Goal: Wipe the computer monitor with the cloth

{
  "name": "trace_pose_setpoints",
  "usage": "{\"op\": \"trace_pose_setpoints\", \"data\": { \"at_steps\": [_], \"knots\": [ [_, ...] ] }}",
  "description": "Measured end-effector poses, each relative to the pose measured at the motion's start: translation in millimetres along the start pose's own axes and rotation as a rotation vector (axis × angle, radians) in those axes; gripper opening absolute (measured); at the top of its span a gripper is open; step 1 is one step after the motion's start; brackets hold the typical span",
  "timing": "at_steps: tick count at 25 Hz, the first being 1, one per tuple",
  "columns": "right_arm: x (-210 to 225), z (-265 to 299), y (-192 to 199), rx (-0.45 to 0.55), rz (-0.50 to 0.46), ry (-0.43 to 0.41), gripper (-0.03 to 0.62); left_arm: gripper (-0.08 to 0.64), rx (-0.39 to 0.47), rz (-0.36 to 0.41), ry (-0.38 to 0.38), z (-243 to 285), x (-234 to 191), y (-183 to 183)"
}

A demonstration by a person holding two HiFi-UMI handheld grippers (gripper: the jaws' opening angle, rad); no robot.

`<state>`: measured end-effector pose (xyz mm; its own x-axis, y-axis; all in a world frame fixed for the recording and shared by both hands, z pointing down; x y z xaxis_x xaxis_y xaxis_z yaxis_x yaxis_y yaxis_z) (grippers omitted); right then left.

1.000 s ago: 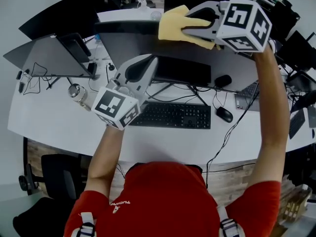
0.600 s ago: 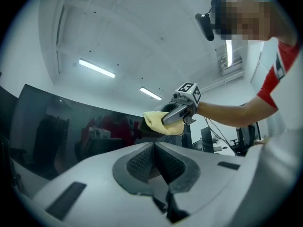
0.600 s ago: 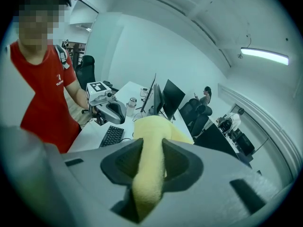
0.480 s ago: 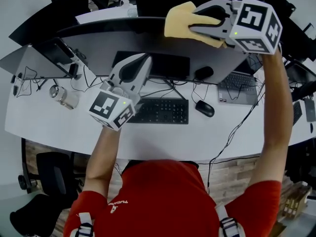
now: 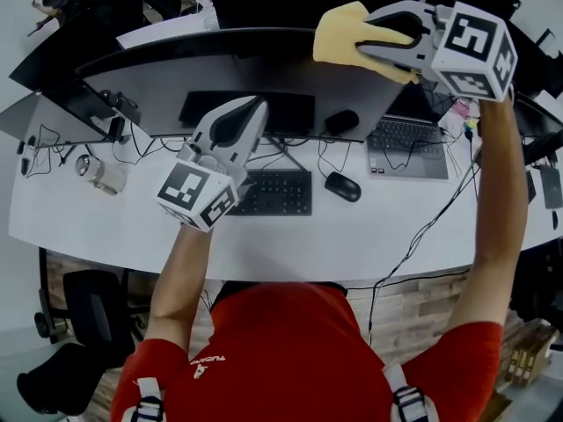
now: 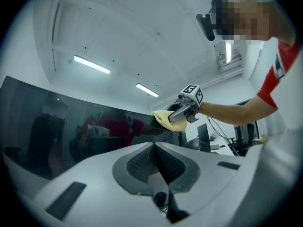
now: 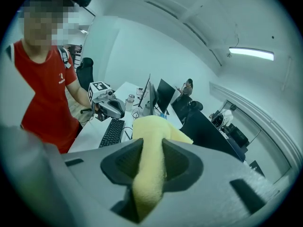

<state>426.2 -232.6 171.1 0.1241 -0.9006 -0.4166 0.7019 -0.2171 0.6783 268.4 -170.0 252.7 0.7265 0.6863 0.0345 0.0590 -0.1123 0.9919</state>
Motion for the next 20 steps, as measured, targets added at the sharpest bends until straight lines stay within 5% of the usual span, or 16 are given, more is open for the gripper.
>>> {"op": "trace_pose_setpoints", "data": {
  "at_steps": [8, 20],
  "knots": [
    [3.0, -36.3, 31.7, 0.085, 0.039, 0.068, 0.12, 0.012, 0.014, -0.001, 0.021, 15.5, 22.2, 10.3],
    [3.8, -73.1, 63.5, 0.368, 0.142, 0.292, 0.124, 0.011, -0.023, 0.015, 0.041, 27.0, 51.1, 19.7]
  ]
}}
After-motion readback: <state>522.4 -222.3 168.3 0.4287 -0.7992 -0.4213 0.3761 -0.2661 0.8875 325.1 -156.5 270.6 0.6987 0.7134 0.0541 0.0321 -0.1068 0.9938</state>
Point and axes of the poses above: the fingertips, and each gripper's own axes: z forward along the fingers, x to its right, y out of its underside, the point moved 3 cm from there along -z, backward along the fingers, and after that the axes turned 1 degree about -y, right-handed, at the moved point
